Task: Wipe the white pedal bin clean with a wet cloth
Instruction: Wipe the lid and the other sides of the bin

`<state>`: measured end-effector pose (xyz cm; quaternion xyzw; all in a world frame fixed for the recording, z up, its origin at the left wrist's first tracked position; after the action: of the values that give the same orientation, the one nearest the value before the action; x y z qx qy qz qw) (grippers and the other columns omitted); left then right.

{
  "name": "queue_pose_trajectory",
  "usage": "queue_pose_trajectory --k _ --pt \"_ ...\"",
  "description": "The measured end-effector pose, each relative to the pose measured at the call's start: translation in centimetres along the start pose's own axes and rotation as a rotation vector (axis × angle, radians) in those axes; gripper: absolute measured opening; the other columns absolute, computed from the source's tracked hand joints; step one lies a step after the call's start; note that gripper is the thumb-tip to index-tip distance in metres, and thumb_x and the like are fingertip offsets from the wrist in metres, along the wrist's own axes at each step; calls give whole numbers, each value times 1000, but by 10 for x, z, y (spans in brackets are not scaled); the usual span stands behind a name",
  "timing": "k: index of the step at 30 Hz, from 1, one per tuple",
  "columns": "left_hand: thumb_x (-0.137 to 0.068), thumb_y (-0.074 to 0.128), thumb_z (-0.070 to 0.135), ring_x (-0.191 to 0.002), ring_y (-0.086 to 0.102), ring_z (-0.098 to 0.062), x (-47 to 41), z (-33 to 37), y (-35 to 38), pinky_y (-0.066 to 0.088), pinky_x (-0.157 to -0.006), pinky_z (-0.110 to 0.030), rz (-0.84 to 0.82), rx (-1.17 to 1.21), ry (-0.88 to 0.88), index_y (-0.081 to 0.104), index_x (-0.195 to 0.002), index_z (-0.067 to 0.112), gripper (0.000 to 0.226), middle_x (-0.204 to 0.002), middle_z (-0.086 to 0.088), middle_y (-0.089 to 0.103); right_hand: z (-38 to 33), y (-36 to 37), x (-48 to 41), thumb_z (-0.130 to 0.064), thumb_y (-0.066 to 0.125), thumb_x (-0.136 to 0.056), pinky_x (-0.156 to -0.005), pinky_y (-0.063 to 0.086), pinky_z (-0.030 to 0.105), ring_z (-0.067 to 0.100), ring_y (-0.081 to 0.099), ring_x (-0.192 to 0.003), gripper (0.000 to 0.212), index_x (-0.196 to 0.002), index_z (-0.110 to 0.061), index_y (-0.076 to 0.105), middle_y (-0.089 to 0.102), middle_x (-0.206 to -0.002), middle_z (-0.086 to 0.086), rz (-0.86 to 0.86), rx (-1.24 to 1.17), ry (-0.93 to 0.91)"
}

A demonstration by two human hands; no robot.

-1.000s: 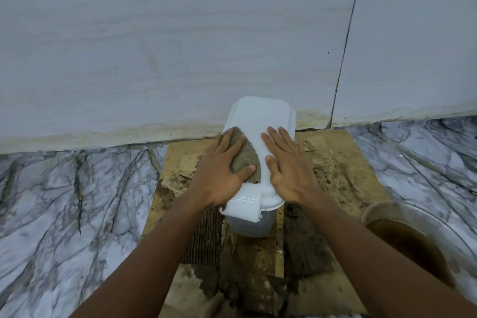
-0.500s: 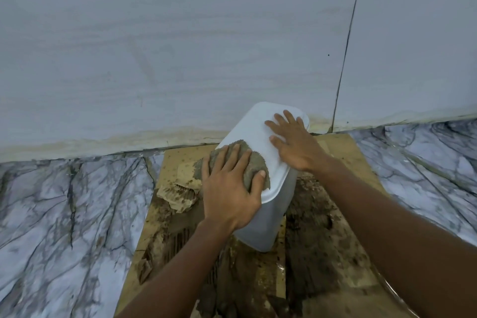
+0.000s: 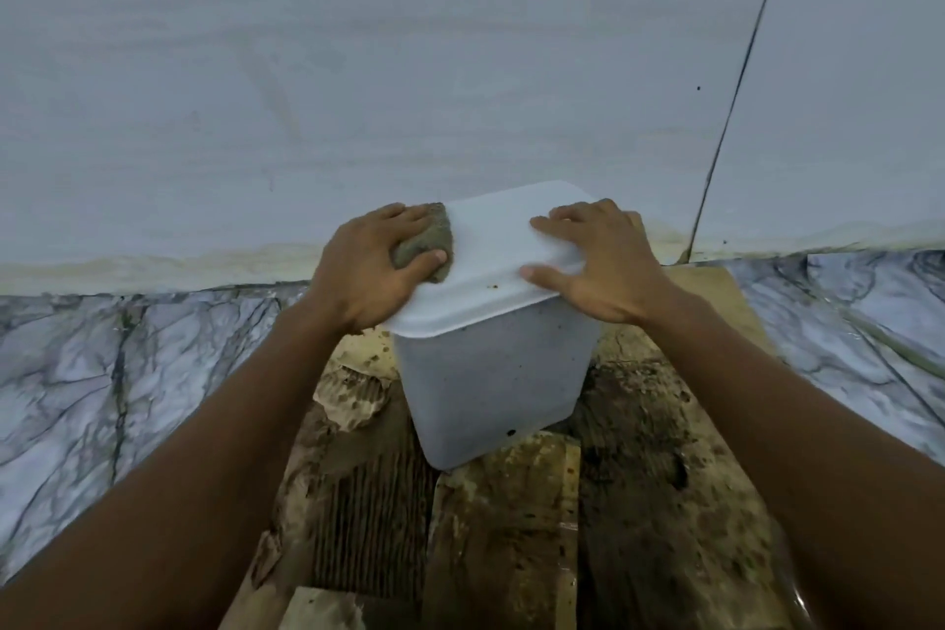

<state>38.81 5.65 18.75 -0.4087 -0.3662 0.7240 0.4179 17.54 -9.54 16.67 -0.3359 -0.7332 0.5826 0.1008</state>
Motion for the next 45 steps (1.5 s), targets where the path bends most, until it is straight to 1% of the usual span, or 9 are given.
queue_pose_trajectory --k 3,6,10,20,25,29,32,40,45 --pt "-87 42 67 -149 33 -16 13 -22 3 27 -120 -42 -28 -16 -6 52 -148 27 74 -158 9 43 -1 2 -1 -92 47 -61 -116 16 42 19 29 -141 97 -143 -39 46 42 -148 -8 -50 38 -156" --pt "-88 40 67 -151 31 -16 16 -25 4 23 -121 -40 -27 -16 0 48 -150 27 75 -160 8 41 3 9 -6 -97 47 -57 -125 2 45 16 8 -153 112 -152 -40 30 21 -164 -7 -89 72 -179" --pt "-91 43 62 -153 26 -15 19 -28 3 18 -122 -36 -49 -2 -2 45 -152 29 69 -162 8 37 -2 16 2 -99 41 -58 -125 2 42 15 8 -154 113 -154 -42 21 15 -166 -6 -85 103 -127" --pt "-88 43 62 -155 20 -17 52 -67 -20 14 -127 -42 -69 152 -129 39 -156 32 74 -166 9 28 -86 18 44 -95 21 -72 -123 2 54 31 -1 -154 108 -158 -31 4 2 -167 8 -51 361 -53" --pt "-88 29 70 -157 11 -15 55 -29 -2 3 -126 -39 -131 -5 -3 31 -158 29 81 -169 5 22 -46 3 55 -100 18 -67 -117 19 52 31 23 -147 115 -157 -29 18 24 -163 8 -76 421 -78" --pt "-93 13 67 -157 5 -11 67 -4 15 -4 -126 -45 -104 -116 127 23 -161 32 77 -169 8 17 -18 1 45 -98 25 -70 -125 6 43 20 6 -154 108 -157 -36 9 13 -166 -1 -144 349 -155" --pt "-98 19 61 -157 2 -7 70 -12 16 -5 -127 -43 -108 -106 169 19 -162 35 69 -170 9 14 -21 7 41 -96 28 -72 -126 1 40 17 2 -154 105 -157 -37 10 11 -167 -3 -122 303 -162" --pt "-95 31 67 -155 12 -8 61 -46 -1 -3 -127 -34 -84 -64 181 28 -159 37 70 -168 6 25 -55 17 47 -92 23 -78 -125 7 46 28 10 -153 103 -158 -29 9 12 -166 4 -54 307 -89" --pt "-93 36 67 -155 20 -13 61 -31 7 1 -127 -39 -48 -90 184 35 -157 35 72 -165 4 32 -30 3 50 -100 27 -65 -123 13 42 16 15 -153 110 -155 -39 19 21 -164 -7 -58 219 -119"
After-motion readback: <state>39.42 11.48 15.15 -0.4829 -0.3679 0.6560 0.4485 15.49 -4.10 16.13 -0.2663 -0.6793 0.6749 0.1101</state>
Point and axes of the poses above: each hand's wrist, its own x-axis away from the middle knuckle, its own y-axis out of the palm, z = x × y, the point moved 3 cm from there along -x, towards the middle knuckle
